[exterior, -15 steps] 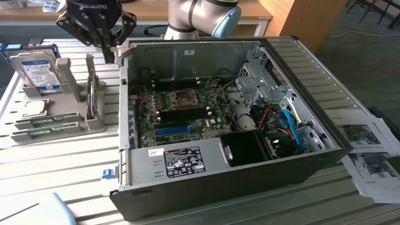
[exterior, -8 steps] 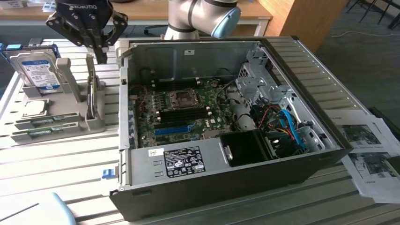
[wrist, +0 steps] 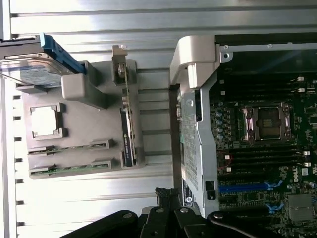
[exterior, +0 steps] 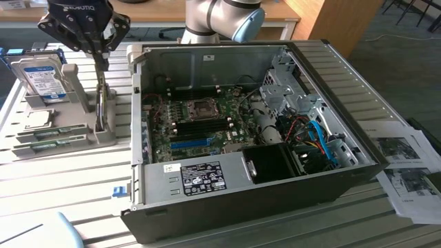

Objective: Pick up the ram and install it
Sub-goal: 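Reach for the ram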

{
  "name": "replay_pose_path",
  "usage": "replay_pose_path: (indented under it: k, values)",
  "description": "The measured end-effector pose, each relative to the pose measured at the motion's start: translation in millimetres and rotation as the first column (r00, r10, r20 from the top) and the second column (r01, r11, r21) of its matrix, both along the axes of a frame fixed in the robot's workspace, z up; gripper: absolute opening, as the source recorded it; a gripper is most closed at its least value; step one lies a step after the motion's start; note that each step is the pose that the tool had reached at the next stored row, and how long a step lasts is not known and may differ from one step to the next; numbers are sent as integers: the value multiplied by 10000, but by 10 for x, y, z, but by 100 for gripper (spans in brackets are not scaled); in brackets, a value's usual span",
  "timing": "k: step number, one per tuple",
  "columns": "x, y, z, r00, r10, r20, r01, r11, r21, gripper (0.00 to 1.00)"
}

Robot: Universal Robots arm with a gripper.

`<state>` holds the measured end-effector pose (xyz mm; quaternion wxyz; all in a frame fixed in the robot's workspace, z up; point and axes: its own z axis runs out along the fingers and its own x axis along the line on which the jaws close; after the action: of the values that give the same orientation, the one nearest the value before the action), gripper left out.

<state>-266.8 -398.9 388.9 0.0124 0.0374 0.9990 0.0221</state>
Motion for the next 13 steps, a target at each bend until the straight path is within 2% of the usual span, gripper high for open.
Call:
replay_pose_path:
  k: [13]
  values:
    - [-255,0,-10,10000,0,-4,0,10000,0,9]
